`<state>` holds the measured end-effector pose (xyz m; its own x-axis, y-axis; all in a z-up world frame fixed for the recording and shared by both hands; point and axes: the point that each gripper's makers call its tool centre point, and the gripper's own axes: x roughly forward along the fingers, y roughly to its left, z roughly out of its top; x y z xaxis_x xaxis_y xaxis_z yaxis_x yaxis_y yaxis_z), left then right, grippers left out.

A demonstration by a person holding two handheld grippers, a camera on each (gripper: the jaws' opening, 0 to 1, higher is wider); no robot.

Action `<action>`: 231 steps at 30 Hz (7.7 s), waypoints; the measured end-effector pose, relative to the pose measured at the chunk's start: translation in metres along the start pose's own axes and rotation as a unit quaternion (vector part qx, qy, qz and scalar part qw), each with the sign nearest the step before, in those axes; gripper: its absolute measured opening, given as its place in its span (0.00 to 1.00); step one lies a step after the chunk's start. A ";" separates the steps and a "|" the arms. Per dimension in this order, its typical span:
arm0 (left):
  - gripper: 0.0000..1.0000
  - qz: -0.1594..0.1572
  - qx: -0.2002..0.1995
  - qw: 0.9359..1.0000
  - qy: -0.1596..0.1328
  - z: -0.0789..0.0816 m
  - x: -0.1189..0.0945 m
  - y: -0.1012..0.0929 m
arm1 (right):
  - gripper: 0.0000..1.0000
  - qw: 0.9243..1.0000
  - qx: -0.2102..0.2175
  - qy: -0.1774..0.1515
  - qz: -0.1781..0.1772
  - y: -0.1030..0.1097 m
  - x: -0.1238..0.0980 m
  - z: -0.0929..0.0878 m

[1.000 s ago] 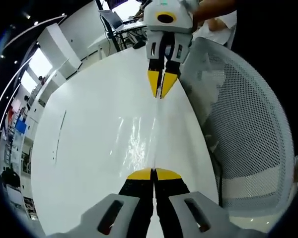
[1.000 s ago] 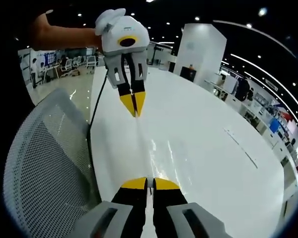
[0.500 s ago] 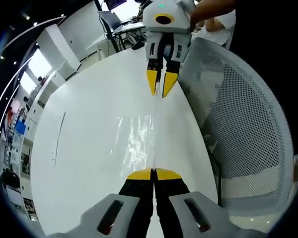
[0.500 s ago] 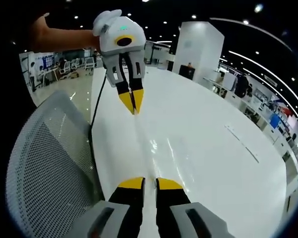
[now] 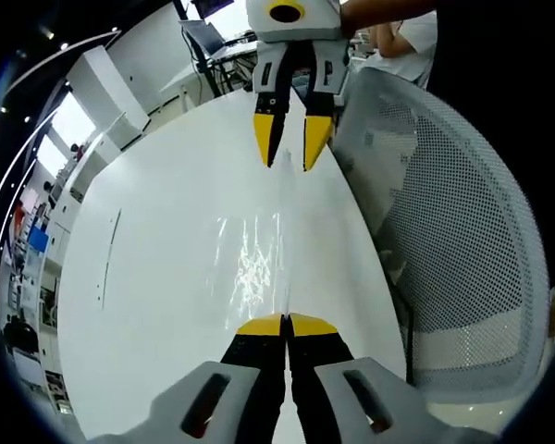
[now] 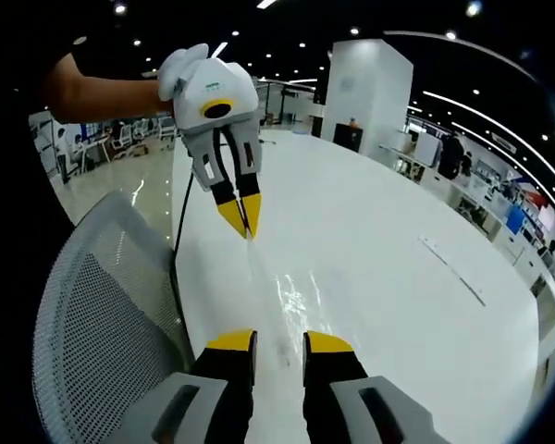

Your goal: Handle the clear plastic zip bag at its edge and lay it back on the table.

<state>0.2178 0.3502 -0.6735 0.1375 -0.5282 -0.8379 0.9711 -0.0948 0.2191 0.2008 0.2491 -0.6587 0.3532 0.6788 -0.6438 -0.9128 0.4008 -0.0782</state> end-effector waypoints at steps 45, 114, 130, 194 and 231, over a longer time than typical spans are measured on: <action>0.00 0.011 0.002 1.000 -0.009 0.005 -0.005 0.000 | 0.16 1.000 0.010 0.010 0.027 -0.004 0.021 0.022; 0.14 0.050 -0.022 0.997 -0.060 0.030 -0.024 0.014 | 0.00 0.999 -0.006 0.031 0.038 0.002 0.034 0.006; 0.18 0.050 -0.008 0.996 -0.075 0.047 -0.036 0.013 | 0.00 0.999 -0.003 0.033 0.037 0.001 0.035 0.005; 0.11 0.008 0.099 0.995 -0.012 0.048 0.023 -0.028 | 0.00 0.997 0.031 0.041 0.050 0.006 0.032 0.013; 0.00 0.008 0.096 0.995 -0.020 0.046 0.023 -0.030 | 0.00 0.997 0.041 0.043 0.048 0.005 0.033 0.014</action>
<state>0.1834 0.3021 -0.6763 0.1413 -0.5632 -0.8141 0.9127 -0.2443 0.3274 0.2110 0.2826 -0.6696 0.2428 0.6633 -0.7078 -0.9205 0.3879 0.0477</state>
